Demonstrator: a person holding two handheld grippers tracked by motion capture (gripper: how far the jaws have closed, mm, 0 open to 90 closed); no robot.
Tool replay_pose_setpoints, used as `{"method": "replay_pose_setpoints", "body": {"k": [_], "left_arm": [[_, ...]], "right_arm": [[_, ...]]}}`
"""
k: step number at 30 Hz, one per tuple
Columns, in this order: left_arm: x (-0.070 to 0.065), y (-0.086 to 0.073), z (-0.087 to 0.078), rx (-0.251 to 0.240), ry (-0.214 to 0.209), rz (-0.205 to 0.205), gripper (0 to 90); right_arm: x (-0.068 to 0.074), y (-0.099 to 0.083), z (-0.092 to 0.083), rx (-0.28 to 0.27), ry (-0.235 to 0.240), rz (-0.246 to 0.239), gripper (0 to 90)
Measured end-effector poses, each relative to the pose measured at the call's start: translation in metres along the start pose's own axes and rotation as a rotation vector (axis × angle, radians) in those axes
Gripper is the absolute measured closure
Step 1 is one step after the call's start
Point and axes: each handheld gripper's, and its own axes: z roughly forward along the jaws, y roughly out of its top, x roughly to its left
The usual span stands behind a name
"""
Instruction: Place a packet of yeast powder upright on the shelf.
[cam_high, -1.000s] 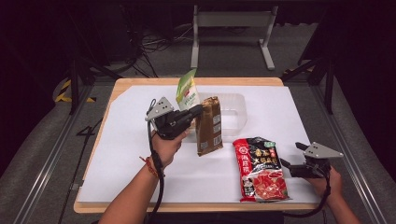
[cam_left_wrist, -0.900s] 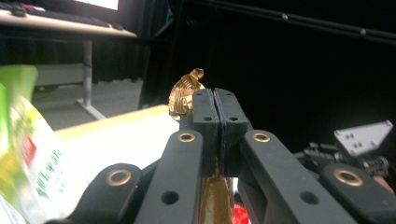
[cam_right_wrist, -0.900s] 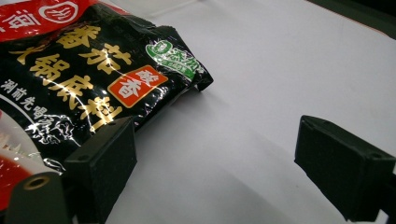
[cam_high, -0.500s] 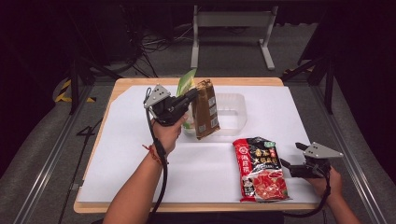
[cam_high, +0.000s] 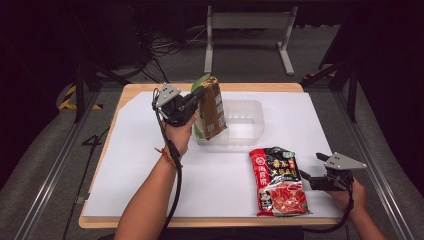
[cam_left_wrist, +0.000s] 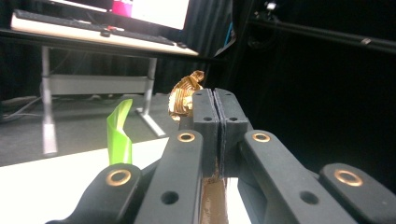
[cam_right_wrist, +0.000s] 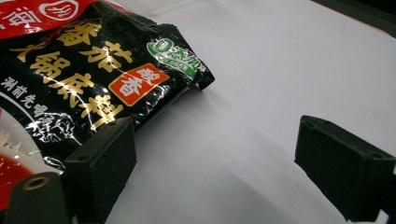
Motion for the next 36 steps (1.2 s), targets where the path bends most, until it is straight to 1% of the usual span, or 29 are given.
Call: {"method": "replay_pose_setpoints", "body": {"k": [2, 4, 5, 7, 8, 10, 12, 15, 16, 17, 18, 21, 22, 24, 25, 32, 35, 36], "left_arm": [[-0.001, -0.001, 0.007, 0.007, 0.019, -0.002, 88.5], [0.000, 0.000, 0.013, 0.015, 0.032, -0.004, 88.5], [-0.001, 0.000, 0.015, 0.012, 0.034, -0.008, 88.5], [-0.003, 0.001, 0.022, 0.019, 0.052, 0.013, 88.5], [-0.004, 0.001, 0.026, 0.021, 0.055, 0.013, 88.5], [-0.006, 0.001, 0.031, 0.026, 0.072, 0.026, 88.5], [-0.009, 0.002, 0.039, 0.032, 0.091, 0.047, 88.5], [-0.009, 0.002, 0.048, 0.041, 0.122, 0.061, 88.5], [-0.009, 0.002, 0.048, 0.041, 0.122, 0.061, 88.5], [-0.009, 0.002, 0.053, 0.046, 0.150, 0.084, 88.6], [-0.008, 0.003, 0.056, 0.053, 0.152, 0.075, 88.5], [-0.007, 0.006, 0.062, 0.055, 0.181, 0.096, 88.5], [-0.007, 0.008, 0.065, 0.055, 0.196, 0.099, 88.6], [-0.006, 0.010, 0.067, 0.048, 0.201, 0.087, 88.5], [-0.007, 0.011, 0.069, 0.047, 0.212, 0.093, 88.5], [-0.015, 0.003, 0.078, 0.054, 0.207, 0.086, 88.0], [-0.017, -0.002, 0.082, 0.068, 0.195, 0.084, 87.0], [-0.017, -0.005, 0.083, 0.076, 0.180, 0.081, 86.4]], "right_arm": [[0.000, 0.000, 0.000, -0.001, 0.001, 0.002, 13.1], [0.000, 0.000, 0.000, -0.001, 0.002, 0.001, 13.1], [0.000, 0.000, 0.000, -0.001, 0.002, 0.000, 13.1], [0.000, 0.000, 0.000, -0.001, 0.003, -0.002, 13.1], [0.000, 0.000, 0.000, -0.001, 0.003, -0.002, 13.1], [0.000, 0.000, 0.000, 0.001, 0.003, -0.002, 13.1], [0.000, 0.000, 0.000, 0.000, 0.004, -0.003, 13.1], [0.000, 0.000, 0.000, -0.002, 0.002, -0.003, 13.1], [0.000, 0.000, 0.000, -0.002, 0.002, -0.003, 13.1], [0.000, 0.000, 0.000, -0.002, 0.002, -0.003, 13.1], [0.001, 0.000, 0.000, -0.002, 0.002, -0.004, 13.1], [0.001, 0.000, 0.000, -0.001, 0.001, -0.006, 13.1], [0.001, 0.000, 0.000, -0.001, 0.001, -0.006, 13.1], [0.001, 0.000, 0.000, -0.002, 0.001, -0.005, 13.1], [0.001, 0.000, 0.000, -0.001, 0.001, -0.005, 13.1], [0.001, 0.000, 0.000, -0.003, 0.001, -0.008, 13.1], [0.001, 0.000, 0.000, -0.003, 0.002, -0.010, 13.1], [0.001, 0.000, 0.000, -0.002, 0.002, -0.010, 13.1]]}}
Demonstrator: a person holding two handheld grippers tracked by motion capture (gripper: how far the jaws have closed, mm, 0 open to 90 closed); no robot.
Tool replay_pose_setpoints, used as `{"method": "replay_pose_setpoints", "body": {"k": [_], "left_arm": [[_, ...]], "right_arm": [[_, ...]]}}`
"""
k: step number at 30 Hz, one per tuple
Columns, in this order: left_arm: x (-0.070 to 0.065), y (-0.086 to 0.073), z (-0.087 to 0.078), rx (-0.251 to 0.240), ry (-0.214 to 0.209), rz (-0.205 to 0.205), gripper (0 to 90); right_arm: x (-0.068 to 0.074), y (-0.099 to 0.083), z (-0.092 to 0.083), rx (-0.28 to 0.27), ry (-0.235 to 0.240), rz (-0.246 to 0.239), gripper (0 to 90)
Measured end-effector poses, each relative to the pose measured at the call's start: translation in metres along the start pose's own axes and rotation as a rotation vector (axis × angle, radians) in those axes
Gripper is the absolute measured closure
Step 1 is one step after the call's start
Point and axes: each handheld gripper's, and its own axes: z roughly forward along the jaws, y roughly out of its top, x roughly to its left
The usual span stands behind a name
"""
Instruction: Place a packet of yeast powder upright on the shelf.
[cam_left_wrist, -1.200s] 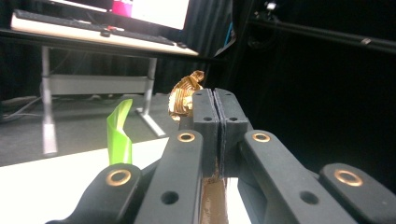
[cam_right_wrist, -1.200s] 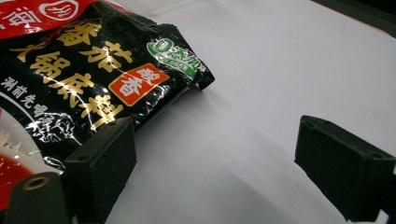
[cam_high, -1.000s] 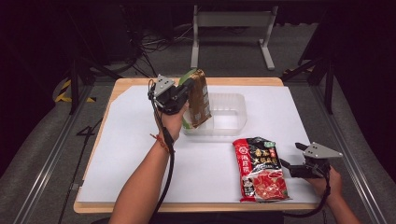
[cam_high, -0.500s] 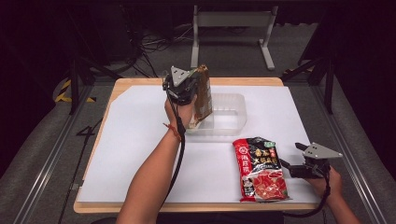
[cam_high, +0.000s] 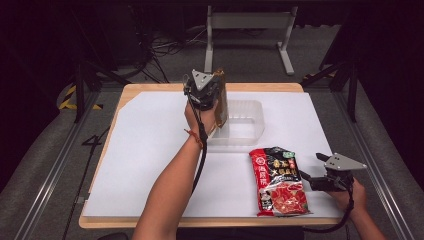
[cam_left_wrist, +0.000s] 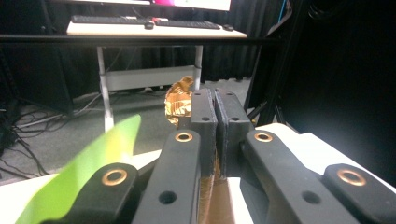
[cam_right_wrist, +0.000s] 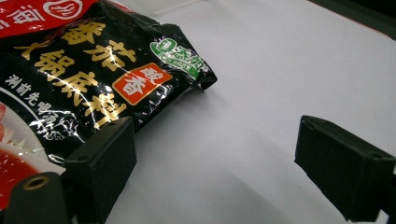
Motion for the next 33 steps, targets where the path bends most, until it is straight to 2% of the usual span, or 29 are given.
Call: {"method": "replay_pose_setpoints", "body": {"k": [4, 8, 14, 16, 19, 22, 24, 27, 33], "left_arm": [[-0.002, -0.014, 0.001, 0.036, -0.051, 0.012, 84.9], [-0.004, -0.024, -0.004, 0.036, -0.095, 0.031, 83.8], [-0.006, -0.030, -0.014, 0.045, -0.144, 0.060, 83.2], [-0.005, -0.032, -0.016, 0.053, -0.169, 0.065, 82.5], [-0.005, -0.033, -0.021, 0.053, -0.179, 0.082, 82.2], [-0.003, -0.035, -0.024, 0.055, -0.215, 0.074, 81.5], [-0.003, -0.036, -0.026, 0.057, -0.218, 0.098, 80.7], [-0.002, -0.037, -0.030, 0.060, -0.238, 0.104, 79.3], [0.003, -0.033, -0.036, 0.069, -0.266, 0.170, 74.3]], "right_arm": [[0.000, 0.000, 0.000, -0.002, 0.002, 0.002, 12.9], [0.000, 0.000, 0.000, -0.002, 0.002, 0.000, 13.0], [0.000, 0.000, 0.000, -0.002, 0.000, 0.000, 13.0], [0.000, 0.000, 0.000, -0.001, 0.000, -0.001, 13.0], [0.000, 0.000, 0.000, 0.000, -0.001, -0.002, 13.0], [0.000, 0.000, 0.000, 0.001, -0.001, -0.003, 13.0], [0.000, 0.000, 0.000, 0.000, -0.002, -0.001, 13.0], [-0.001, 0.000, 0.000, -0.002, -0.006, 0.005, 13.0], [-0.001, 0.000, 0.000, -0.002, -0.012, 0.012, 13.3]]}}
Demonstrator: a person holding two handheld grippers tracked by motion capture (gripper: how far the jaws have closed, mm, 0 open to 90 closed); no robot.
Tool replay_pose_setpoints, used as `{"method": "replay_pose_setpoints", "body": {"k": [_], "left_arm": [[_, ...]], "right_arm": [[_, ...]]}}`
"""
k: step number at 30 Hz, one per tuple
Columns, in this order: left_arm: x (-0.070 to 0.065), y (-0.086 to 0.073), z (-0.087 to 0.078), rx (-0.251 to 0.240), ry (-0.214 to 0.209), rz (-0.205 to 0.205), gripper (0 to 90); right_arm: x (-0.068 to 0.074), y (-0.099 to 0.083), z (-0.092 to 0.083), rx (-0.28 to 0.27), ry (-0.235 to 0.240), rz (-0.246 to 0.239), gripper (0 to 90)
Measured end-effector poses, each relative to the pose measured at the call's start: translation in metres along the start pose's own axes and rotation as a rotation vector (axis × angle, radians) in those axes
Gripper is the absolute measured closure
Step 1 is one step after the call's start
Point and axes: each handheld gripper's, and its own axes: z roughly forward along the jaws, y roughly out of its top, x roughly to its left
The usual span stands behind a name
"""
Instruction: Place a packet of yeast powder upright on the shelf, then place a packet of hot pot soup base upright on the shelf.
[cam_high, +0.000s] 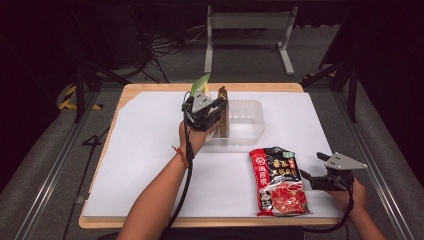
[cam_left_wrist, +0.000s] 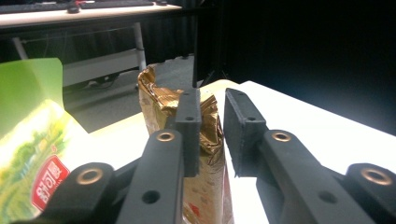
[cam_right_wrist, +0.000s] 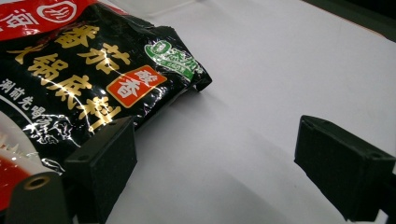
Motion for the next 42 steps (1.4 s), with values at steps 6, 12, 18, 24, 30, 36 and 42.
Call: {"method": "replay_pose_setpoints", "body": {"k": [6, 12, 18, 24, 30, 36, 42], "left_arm": [[0.003, 0.003, -0.007, 0.000, -0.014, 0.029, 67.1], [0.001, 0.004, -0.017, 0.032, -0.041, 0.084, 54.7], [-0.002, 0.004, -0.034, 0.052, -0.060, 0.129, 45.6], [-0.003, -0.002, -0.049, 0.084, -0.074, 0.154, 39.3], [-0.007, -0.016, -0.073, 0.117, -0.080, 0.194, 36.6], [-0.006, -0.032, -0.095, 0.149, -0.079, 0.220, 32.9], [-0.002, -0.050, -0.106, 0.192, -0.071, 0.223, 29.3]], "right_arm": [[0.000, 0.000, 0.001, 0.003, 0.000, 0.001, 13.3], [-0.001, 0.000, 0.001, 0.005, -0.001, 0.006, 13.3], [0.000, 0.000, 0.000, 0.005, -0.003, 0.004, 13.3], [0.000, 0.000, 0.001, 0.009, 0.001, 0.002, 13.2], [0.000, 0.000, 0.000, 0.001, 0.004, 0.000, 13.0], [0.000, 0.000, 0.000, 0.005, 0.005, 0.006, 13.0], [-0.001, 0.000, 0.000, 0.003, 0.009, 0.010, 13.0]]}}
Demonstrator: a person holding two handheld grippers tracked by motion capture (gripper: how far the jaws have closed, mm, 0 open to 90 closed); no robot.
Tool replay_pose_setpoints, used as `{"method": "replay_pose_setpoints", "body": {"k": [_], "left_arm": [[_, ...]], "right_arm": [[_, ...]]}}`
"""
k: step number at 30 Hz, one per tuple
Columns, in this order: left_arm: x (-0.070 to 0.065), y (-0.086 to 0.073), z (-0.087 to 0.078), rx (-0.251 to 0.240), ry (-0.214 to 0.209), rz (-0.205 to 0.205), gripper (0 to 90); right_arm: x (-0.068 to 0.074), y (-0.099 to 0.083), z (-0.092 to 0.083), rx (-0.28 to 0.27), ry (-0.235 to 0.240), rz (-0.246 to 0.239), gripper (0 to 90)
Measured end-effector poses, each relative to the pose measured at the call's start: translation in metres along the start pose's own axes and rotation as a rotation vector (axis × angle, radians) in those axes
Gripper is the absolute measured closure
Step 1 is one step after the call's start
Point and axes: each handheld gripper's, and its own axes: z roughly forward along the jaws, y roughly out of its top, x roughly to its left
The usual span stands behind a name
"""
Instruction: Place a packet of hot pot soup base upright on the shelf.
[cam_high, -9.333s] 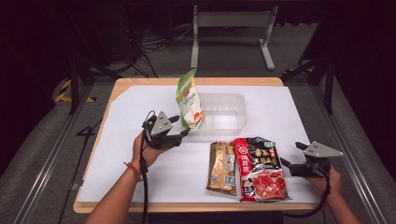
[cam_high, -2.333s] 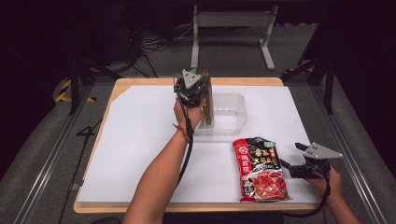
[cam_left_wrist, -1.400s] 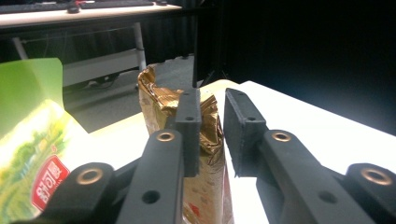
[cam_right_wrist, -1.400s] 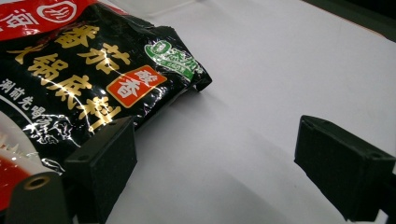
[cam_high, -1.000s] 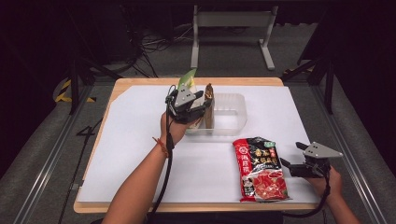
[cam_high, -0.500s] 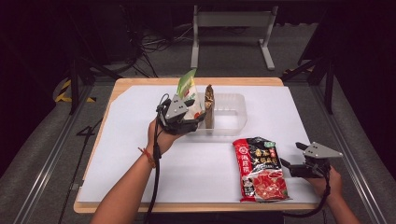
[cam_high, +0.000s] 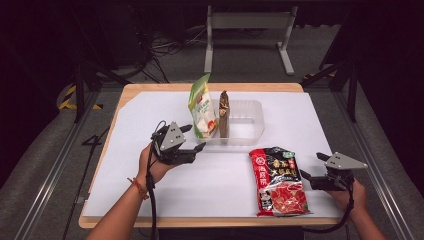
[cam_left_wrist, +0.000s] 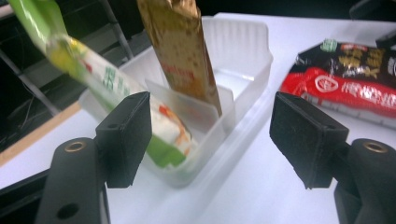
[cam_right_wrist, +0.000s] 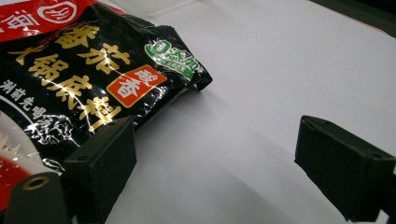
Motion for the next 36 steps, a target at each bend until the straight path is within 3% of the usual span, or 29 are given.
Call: {"method": "replay_pose_setpoints", "body": {"k": [11, 18, 32, 36], "left_arm": [[-0.002, -0.034, -0.013, 0.087, 0.017, 0.020, 22.9], [-0.005, -0.052, -0.025, 0.110, 0.027, 0.031, 19.0], [-0.011, -0.085, -0.044, 0.154, 0.016, -0.026, 17.6], [-0.011, -0.092, -0.049, 0.154, 0.018, -0.056, 17.5]], "right_arm": [[-0.001, 0.000, 0.000, 0.001, 0.004, 0.002, 13.0], [-0.001, 0.001, 0.001, 0.006, 0.007, 0.004, 13.1], [-0.003, 0.003, 0.001, 0.006, 0.037, 0.016, 15.5], [-0.004, 0.007, 0.000, -0.001, 0.086, 0.046, 19.2]]}}
